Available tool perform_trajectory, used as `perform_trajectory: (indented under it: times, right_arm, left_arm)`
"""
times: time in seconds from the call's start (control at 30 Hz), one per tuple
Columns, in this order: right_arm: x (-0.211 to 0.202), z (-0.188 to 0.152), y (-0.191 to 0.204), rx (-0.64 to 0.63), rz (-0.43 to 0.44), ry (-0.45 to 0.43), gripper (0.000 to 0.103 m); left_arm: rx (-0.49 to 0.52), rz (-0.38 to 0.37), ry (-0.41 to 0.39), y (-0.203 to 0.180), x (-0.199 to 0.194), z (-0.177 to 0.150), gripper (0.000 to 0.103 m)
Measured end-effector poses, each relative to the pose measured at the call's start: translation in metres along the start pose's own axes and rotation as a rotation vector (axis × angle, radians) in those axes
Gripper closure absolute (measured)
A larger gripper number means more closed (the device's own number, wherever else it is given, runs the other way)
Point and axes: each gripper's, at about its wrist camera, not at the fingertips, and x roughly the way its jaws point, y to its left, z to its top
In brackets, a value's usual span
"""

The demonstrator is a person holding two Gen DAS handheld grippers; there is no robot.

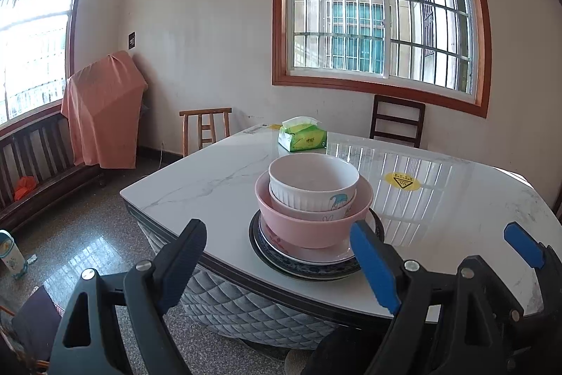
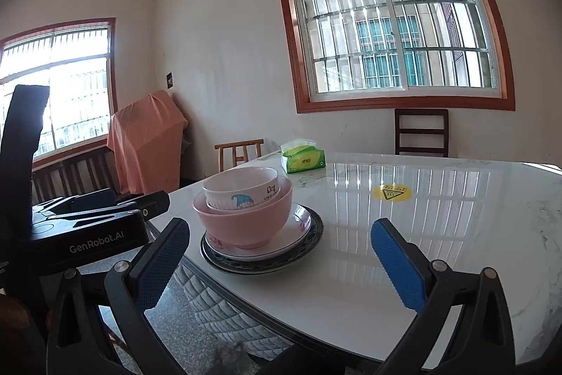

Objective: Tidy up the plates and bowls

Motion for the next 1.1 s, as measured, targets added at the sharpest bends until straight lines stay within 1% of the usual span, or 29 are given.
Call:
perform_trajectory:
  times: [0.47, 0.63, 0.73, 0.8, 0.87, 0.93, 1.0, 1.03, 1.1]
  right_arm:
    - [0.004, -0.004, -0.001, 0.006, 0.005, 0.026, 0.000]
    - [0.005, -0.007, -0.005, 0.013, 0.004, 0.036, 0.000]
    - [0.003, -0.005, -0.014, 0.022, 0.004, 0.044, 0.000]
    - [0.005, 0.001, -0.032, 0.044, -0.006, 0.075, 0.000]
    - [0.012, 0.008, -0.061, 0.048, -0.059, 0.145, 0.000]
    - [0.023, 0.011, -0.097, 0.005, -0.166, 0.220, 0.000]
    - [0.034, 0.012, -0.139, -0.035, -0.281, 0.296, 0.000]
    - [0.039, 0.010, -0.163, -0.035, -0.323, 0.327, 0.000]
    - [0.054, 0.002, -0.212, -0.018, -0.399, 0.438, 0.000]
  left_arm:
    - [0.011, 0.005, 0.025, -0.003, 0.005, -0.004, 0.017]
    - [0.016, -0.004, 0.036, -0.005, 0.007, -0.003, 0.017]
    - [0.025, -0.017, 0.042, -0.007, 0.009, -0.004, 0.017]
    - [0.031, -0.008, 0.033, -0.008, 0.009, -0.003, 0.017]
    - [0.040, 0.010, 0.004, -0.009, 0.008, -0.003, 0.017]
    - [0.042, 0.031, -0.015, -0.010, 0.007, -0.001, 0.017]
    - [0.039, 0.026, -0.012, -0.011, 0.008, 0.000, 0.017]
    - [0.032, 0.021, -0.005, -0.011, 0.010, 0.000, 0.017]
    - [0.029, 0.023, 0.016, -0.013, 0.014, 0.000, 0.017]
